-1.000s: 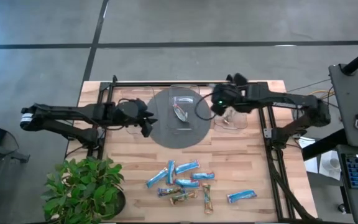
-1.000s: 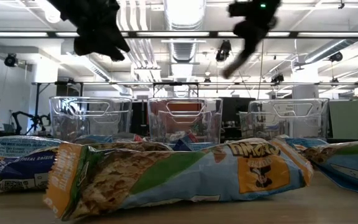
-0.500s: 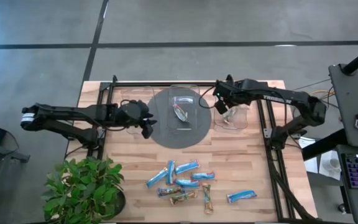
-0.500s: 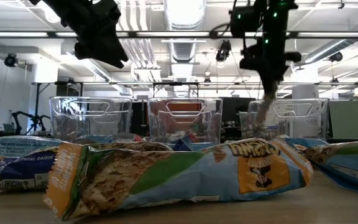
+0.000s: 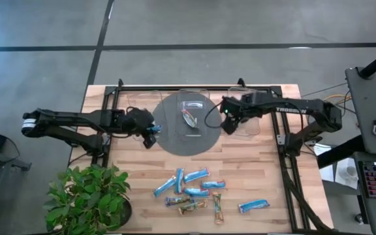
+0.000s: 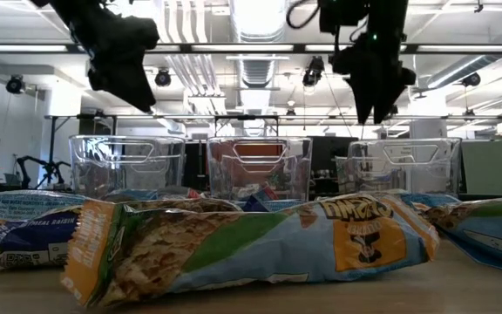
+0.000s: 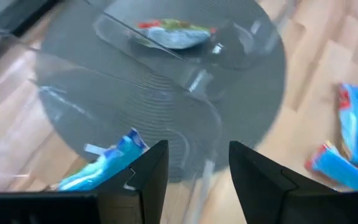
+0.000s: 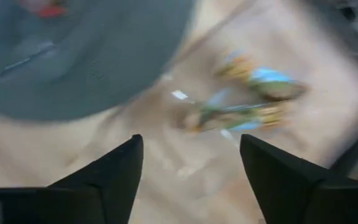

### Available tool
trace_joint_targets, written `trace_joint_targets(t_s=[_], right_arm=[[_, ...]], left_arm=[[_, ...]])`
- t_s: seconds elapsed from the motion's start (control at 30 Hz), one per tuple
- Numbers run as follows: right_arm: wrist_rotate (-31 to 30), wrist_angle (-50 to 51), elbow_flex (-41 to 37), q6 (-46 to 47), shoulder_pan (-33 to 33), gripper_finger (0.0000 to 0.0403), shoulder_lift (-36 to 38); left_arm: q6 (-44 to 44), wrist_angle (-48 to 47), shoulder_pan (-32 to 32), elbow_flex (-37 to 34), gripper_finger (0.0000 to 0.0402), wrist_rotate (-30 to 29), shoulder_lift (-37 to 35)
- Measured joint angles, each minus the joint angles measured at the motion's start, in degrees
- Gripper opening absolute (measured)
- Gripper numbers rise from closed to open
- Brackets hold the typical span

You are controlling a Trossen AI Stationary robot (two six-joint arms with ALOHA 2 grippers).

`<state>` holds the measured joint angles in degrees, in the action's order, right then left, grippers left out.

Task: Pick and place Granola Bars by type
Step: Put the red granola bar into the middle transparent bin

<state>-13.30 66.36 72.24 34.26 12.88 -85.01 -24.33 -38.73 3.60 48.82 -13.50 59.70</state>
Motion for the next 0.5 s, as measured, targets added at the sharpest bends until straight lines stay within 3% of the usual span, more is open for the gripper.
trace_joint_targets(t_s=[0.17,0.5], right_arm=[[5.9,-3.9,0.2,4.3,-7.5,0.0266,-0.2],[3.7,-8.5,0.4,19.6,-20.3,0.0252,-0.2]], left_arm=[[4.6,0.3,0.0,-1.3,0.0152,6.3,0.0],[7.8,0.1,0.0,-3.6,0.0152,9.7,-0.3]])
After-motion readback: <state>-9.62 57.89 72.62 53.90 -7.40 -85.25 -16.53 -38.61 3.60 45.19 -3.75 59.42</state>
